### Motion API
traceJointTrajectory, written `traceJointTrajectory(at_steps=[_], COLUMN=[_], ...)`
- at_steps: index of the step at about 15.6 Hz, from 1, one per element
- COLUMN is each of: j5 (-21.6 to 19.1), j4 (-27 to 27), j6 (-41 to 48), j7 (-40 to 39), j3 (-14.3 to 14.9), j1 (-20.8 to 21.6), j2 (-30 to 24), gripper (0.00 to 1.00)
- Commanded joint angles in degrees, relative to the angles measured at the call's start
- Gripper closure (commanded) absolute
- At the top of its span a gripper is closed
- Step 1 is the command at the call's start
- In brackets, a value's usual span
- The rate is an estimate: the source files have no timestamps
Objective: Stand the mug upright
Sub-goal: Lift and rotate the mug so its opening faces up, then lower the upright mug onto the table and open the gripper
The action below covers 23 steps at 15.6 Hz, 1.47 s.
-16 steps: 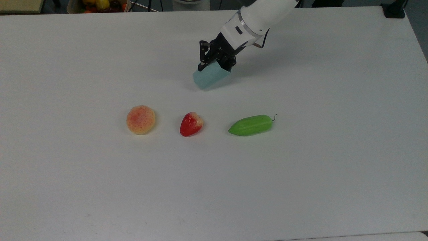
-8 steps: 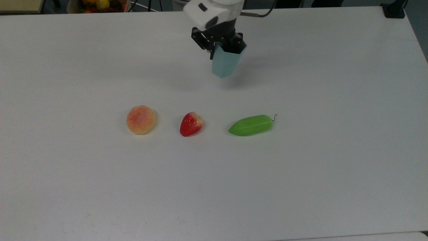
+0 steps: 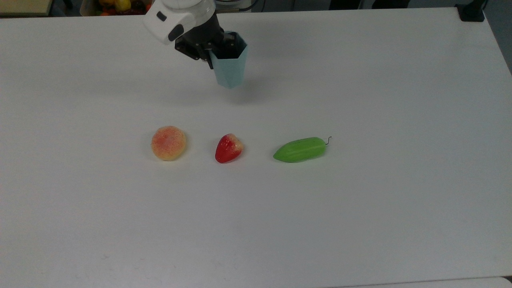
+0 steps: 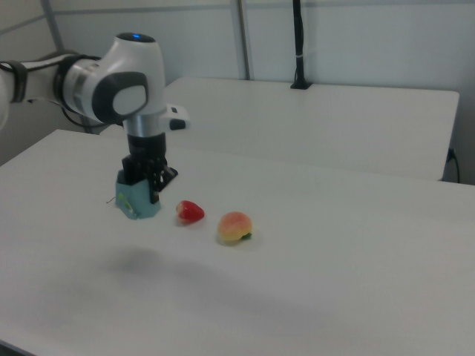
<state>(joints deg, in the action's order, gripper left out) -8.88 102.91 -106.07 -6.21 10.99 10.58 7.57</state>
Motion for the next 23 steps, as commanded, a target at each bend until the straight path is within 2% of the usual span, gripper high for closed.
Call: traceJointTrajectory(at_steps=[1, 3, 9, 13, 14, 15, 17, 18, 21, 23], j5=[-0.9, -0.7, -0.5, -0.5, -0.5, -0.5, -0.5, -0.5, -0.5, -0.4], j4=[-2.0, -2.0, -2.0, -1.8, -1.8, -1.7, -1.7, -1.7, -1.8, -2.0], j6=[0.5, -1.1, -7.5, -8.4, -8.4, -8.4, -8.3, -8.2, -7.6, -6.6], j7=[-8.4, -10.7, -12.6, -12.5, -12.5, -12.5, -11.7, -11.3, -10.9, -11.0], j3=[2.6, 3.8, 3.8, 3.8, 3.8, 3.8, 3.8, 3.8, 3.5, 3.4], j1=[0.2, 0.1, -0.7, -0.6, -0.6, -0.6, -0.4, -0.3, 0.0, 0.1], j2=[4.4, 6.4, 12.3, 13.3, 13.3, 13.3, 13.5, 13.3, 12.4, 9.4], gripper=[1.00, 1.00, 1.00, 0.98, 0.91, 0.70, 0.08, 0.00, 0.00, 0.00])
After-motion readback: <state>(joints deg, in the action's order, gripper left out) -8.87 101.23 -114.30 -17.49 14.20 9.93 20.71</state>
